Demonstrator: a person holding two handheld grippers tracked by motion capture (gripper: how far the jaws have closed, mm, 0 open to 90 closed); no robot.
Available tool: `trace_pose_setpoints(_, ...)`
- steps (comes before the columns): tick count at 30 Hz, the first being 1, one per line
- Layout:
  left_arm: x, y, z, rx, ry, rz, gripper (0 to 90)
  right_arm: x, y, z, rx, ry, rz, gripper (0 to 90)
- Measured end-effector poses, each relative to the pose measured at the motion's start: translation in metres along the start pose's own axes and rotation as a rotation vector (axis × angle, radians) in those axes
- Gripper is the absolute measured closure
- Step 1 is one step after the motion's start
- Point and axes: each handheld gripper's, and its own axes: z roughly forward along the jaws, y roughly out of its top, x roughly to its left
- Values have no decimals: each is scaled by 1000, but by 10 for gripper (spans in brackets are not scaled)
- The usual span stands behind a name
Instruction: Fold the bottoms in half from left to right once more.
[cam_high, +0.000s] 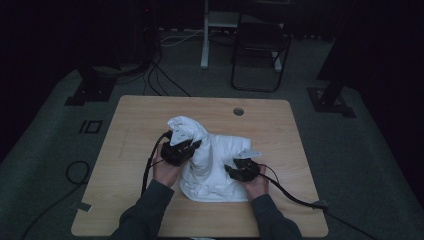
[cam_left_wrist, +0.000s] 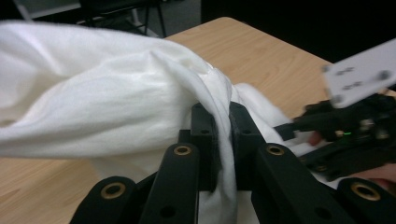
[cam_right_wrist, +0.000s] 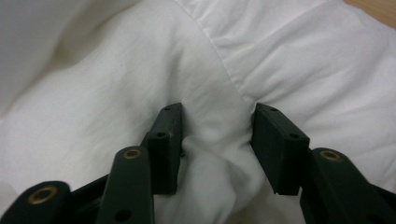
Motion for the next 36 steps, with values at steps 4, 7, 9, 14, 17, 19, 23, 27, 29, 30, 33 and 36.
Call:
trace_pose_setpoints(4,-6,1,10,18,-14,17,833,17,11,12,14,65,-37,519)
trace_pose_setpoints(7,-11,-5,21,42,-31,23,833,22,15,8,6,106,-83,496)
trace_pose_setpoints(9,-16,-10,28,53,-41,23,833,12,15,-3,-38,117,-45,499)
trace_pose_setpoints(14,-31,-24,46,95,-85,35,832,-25,15,-37,-159,64,52,481)
trace_pose_setpoints(17,-42,-33,60,124,-109,32,832,-33,21,-56,-228,85,67,447)
trace_pose_setpoints(19,-47,-39,67,144,-123,32,831,-34,25,-65,-273,117,71,425)
trace_pose_setpoints(23,-57,-48,75,165,-141,32,831,-25,34,-66,-283,170,17,361)
trace_pose_setpoints(27,-63,-53,77,171,-149,49,831,-17,44,-55,-268,187,-2,359)
trace_pose_setpoints(29,-63,-53,76,173,-151,56,831,-14,49,-53,-276,186,0,461)
trace_pose_setpoints(30,-63,-52,76,170,-151,56,830,-13,52,-53,-278,181,0,488)
trace_pose_setpoints(33,-59,-52,73,157,-150,41,829,-13,53,-60,-292,172,-21,368)
trace_pose_setpoints(36,-57,-53,73,149,-153,35,827,-15,50,-69,-296,210,-45,236)
